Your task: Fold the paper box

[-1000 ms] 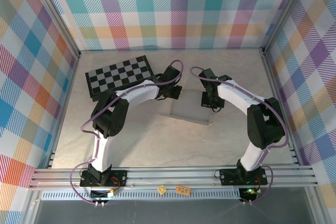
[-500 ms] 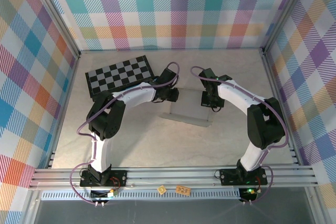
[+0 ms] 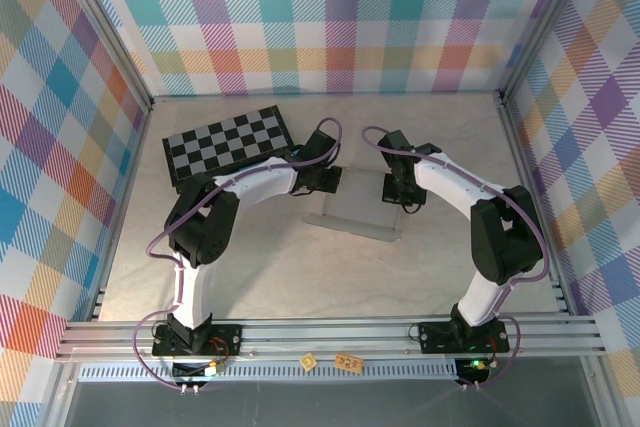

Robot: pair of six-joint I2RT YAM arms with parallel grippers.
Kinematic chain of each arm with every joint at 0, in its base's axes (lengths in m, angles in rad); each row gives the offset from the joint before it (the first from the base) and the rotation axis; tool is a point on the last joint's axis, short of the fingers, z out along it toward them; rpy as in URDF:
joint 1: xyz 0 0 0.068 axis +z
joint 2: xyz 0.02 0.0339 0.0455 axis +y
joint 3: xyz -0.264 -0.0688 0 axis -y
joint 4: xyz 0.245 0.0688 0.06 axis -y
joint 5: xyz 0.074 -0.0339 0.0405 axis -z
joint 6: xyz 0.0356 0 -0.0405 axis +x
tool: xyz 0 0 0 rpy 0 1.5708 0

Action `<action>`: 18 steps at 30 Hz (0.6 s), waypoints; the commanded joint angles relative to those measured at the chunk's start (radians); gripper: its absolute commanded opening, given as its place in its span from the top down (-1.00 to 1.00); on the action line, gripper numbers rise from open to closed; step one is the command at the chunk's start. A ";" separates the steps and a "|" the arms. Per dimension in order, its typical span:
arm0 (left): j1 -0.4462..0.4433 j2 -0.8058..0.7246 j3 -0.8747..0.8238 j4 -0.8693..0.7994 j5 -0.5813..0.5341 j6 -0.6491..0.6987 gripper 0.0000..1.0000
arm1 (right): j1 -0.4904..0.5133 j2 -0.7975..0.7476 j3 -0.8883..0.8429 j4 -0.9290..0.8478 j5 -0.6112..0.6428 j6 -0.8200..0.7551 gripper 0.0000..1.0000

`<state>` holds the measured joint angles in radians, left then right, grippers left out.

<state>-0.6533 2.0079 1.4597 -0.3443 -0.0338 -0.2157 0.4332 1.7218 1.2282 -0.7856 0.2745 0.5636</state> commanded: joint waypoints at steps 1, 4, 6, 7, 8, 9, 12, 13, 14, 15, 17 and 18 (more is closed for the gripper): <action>-0.015 -0.007 0.027 -0.084 -0.087 -0.014 0.76 | 0.004 -0.015 -0.012 -0.017 0.000 0.026 1.00; -0.026 -0.040 0.051 -0.113 -0.121 -0.047 0.23 | 0.007 -0.013 -0.015 -0.017 -0.003 0.049 1.00; -0.028 -0.079 0.065 -0.133 -0.124 -0.094 0.14 | 0.007 -0.013 -0.019 -0.020 -0.005 0.070 1.00; -0.028 -0.102 0.080 -0.153 -0.126 -0.119 0.12 | 0.007 -0.014 -0.022 -0.021 -0.005 0.086 1.00; -0.028 -0.125 0.090 -0.166 -0.127 -0.140 0.11 | 0.007 -0.013 -0.025 -0.024 -0.006 0.103 1.00; -0.028 -0.155 0.099 -0.176 -0.128 -0.163 0.09 | 0.007 -0.014 -0.029 -0.025 -0.011 0.127 1.00; -0.021 -0.233 0.142 -0.231 -0.152 -0.234 -0.06 | 0.007 -0.020 -0.050 -0.023 -0.036 0.220 1.00; -0.017 -0.249 0.164 -0.258 -0.156 -0.249 -0.07 | 0.006 -0.024 -0.056 -0.026 -0.046 0.257 1.00; -0.013 -0.264 0.188 -0.281 -0.158 -0.260 -0.06 | 0.005 -0.025 -0.058 -0.027 -0.054 0.294 1.00; -0.008 -0.276 0.213 -0.308 -0.165 -0.269 -0.05 | 0.006 -0.027 -0.060 -0.034 -0.063 0.336 1.00; -0.001 -0.291 0.259 -0.369 -0.181 -0.280 -0.03 | 0.004 -0.029 -0.064 -0.046 -0.090 0.438 1.00; 0.002 -0.293 0.284 -0.405 -0.190 -0.282 -0.02 | 0.003 -0.027 -0.065 -0.051 -0.111 0.494 1.00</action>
<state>-0.6689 1.7454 1.6932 -0.6144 -0.1814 -0.4465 0.4339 1.7214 1.1736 -0.7990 0.2176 0.8661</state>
